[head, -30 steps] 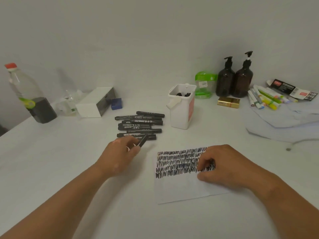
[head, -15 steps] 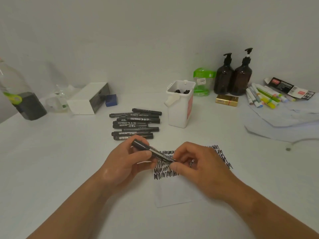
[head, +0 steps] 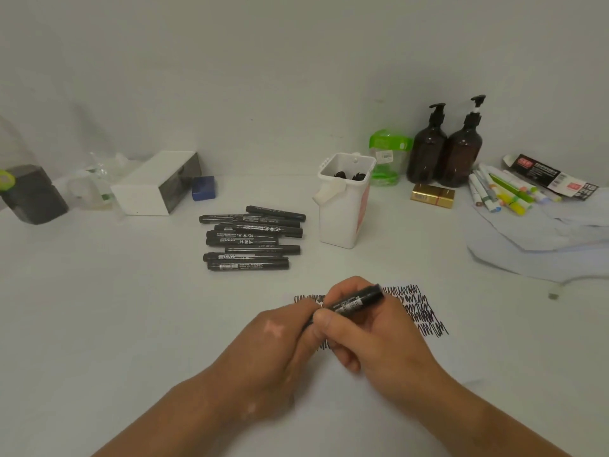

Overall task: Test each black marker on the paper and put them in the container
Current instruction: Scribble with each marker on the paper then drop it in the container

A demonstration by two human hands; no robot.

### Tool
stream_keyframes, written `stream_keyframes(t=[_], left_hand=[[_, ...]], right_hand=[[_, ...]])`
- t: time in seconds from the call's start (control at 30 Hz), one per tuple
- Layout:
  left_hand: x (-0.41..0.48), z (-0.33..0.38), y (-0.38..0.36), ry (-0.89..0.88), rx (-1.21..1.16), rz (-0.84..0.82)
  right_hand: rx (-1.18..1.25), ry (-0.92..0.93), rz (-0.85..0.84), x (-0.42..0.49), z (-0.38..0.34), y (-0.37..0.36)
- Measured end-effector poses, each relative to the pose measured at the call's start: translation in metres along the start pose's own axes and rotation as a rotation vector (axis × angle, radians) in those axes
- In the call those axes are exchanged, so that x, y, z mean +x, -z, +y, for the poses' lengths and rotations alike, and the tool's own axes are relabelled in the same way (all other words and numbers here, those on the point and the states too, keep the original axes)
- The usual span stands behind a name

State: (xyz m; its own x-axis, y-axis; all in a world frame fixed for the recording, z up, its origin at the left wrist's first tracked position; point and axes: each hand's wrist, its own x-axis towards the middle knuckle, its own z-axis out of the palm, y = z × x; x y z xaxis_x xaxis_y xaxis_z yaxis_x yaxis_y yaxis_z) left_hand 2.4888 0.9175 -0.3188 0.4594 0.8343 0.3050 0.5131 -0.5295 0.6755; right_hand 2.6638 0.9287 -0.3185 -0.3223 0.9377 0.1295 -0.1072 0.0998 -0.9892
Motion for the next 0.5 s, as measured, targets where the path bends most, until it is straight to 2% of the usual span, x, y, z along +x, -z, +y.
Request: stream_keyframes(t=[0.2, 0.5], left_hand=[[-0.0026, -0.0016, -0.0059, -0.009, 0.083, 0.045], [-0.0052, 0.0061, -0.0046, -0.021, 0.073, 0.103]], right_hand=[[0.057, -0.039, 0.028, -0.0003, 0.0044, -0.0087], [0.037, 0.063, 0.031, -0.0036, 0.0041, -0.008]])
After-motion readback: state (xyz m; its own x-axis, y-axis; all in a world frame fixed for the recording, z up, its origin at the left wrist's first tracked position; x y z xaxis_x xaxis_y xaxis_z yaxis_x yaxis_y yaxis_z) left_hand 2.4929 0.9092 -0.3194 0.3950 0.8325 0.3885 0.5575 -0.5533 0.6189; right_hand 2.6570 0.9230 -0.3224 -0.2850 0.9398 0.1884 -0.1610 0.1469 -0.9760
